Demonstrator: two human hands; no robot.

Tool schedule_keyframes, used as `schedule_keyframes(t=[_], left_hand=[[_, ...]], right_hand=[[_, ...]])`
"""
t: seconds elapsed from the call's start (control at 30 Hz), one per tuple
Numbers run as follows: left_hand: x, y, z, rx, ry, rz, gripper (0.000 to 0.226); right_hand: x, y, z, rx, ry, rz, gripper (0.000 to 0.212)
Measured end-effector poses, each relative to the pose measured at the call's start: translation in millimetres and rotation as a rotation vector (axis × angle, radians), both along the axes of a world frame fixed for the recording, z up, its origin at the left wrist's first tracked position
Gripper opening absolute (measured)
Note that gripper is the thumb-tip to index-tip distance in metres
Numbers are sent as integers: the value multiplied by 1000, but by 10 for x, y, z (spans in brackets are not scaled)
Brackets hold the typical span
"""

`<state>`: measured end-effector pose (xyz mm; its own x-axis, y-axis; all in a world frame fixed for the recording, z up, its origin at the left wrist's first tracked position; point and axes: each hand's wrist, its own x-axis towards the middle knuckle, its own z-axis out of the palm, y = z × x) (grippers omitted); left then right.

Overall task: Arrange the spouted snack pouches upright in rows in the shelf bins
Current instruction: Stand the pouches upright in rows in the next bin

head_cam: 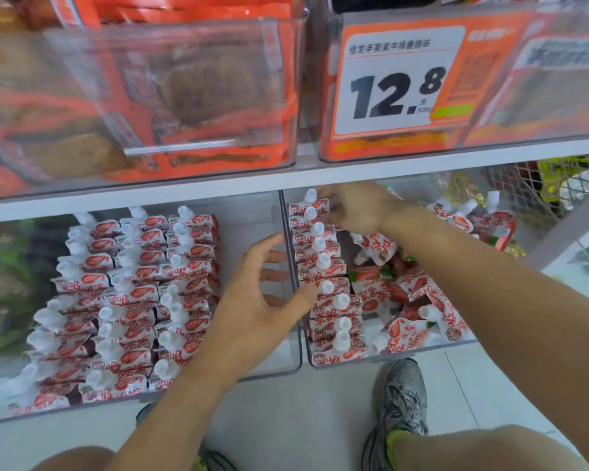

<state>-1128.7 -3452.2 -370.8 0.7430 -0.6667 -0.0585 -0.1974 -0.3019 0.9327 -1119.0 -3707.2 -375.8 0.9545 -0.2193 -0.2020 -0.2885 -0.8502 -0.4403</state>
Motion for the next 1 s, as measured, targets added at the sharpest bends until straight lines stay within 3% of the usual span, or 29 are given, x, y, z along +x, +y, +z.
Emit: schedule_keyframes(t=[0.07,0.17,0.33,0.47,0.53,0.63,0.67,0.77,0.83,0.9,1.0], left_hand=[[-18,2,-5,1,-6,4,69],[-51,-16,-17,-6,-15,25,67],[-34,-46,-25,5,-10,38,66],[-27,-88,-2,22,-22,53,61],[-25,-86,4,43,-47,48,59],[-54,-62,27,96,-92,35,62],[-68,-55,43,106,-120,50,64],[-137,-38,155,74,-357,108,64],[-197,-110,312,49,-548,-5,48],[-240,-287,436,87,-693,-255,33],[-220,-718,404,218,-776,-637,26]], right_hand=[[34,56,-44,-62,-32,37,33],[117,37,19,-47,94,70,18],[186,99,63,-130,196,59,18],[50,71,73,29,238,12,63],[-151,31,130,138,153,-45,69],[-601,32,253,92,-160,-125,48],[-783,38,324,110,-169,-124,39],[-1332,113,553,213,67,-48,23],[-1569,162,548,153,78,-40,24],[-1684,231,447,14,64,-27,35],[-1746,300,257,-92,61,67,49]])
